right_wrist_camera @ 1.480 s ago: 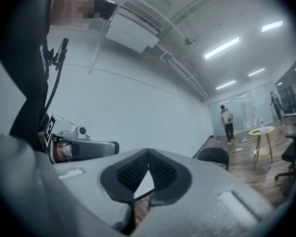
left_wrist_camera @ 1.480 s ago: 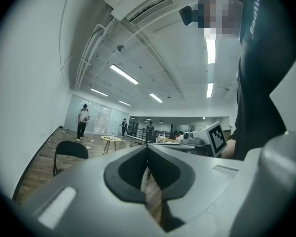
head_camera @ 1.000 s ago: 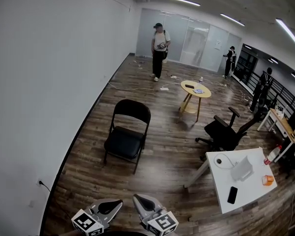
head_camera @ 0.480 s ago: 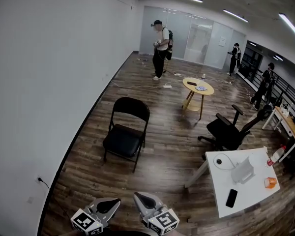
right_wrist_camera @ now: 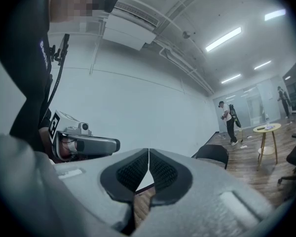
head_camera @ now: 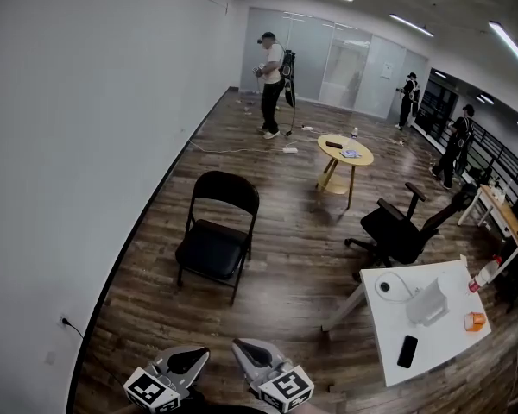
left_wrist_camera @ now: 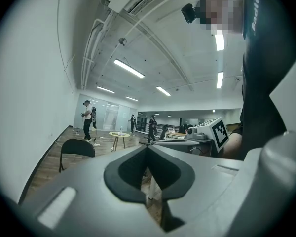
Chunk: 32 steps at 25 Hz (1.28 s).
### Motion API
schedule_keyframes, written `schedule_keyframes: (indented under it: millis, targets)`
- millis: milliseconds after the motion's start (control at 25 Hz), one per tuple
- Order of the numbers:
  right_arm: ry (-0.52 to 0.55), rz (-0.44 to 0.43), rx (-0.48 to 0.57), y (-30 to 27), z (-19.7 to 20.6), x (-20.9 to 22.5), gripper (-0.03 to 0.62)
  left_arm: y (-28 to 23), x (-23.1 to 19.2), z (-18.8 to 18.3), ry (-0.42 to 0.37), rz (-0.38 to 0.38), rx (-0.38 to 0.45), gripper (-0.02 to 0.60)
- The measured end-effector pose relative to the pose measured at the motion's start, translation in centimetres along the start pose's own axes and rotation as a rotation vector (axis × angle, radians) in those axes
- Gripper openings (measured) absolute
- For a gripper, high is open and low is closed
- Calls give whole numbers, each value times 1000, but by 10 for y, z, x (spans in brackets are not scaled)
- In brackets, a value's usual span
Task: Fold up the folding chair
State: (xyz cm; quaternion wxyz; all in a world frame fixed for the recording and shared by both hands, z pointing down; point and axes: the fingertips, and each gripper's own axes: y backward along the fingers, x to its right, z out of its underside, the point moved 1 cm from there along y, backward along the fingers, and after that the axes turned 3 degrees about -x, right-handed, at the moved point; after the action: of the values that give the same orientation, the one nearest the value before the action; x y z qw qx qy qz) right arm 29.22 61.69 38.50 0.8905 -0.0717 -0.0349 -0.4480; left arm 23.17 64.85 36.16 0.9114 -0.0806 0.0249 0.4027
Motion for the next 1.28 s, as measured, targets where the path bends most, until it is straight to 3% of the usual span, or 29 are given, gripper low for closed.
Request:
schedule_keyframes:
  millis: [280,440,720,1000,1280]
  targets:
    - [19,46,-17,-50,-14,21,5,-11,-62,-6,2,24,11,9]
    - [6,59,-33,-91,-11,30,8,-10,-108,-3,44,26,15,14]
    - [10,95,-55,-158,-27,40,14,-5,-186,-13,13,31,11,25]
    - [-2,163,-79,-201,-35,52,18,-6,-234,-17,31,85,15,32]
    - [6,180,-78,-229,-45,53,21,-11,-271,-12,78,81,0,46]
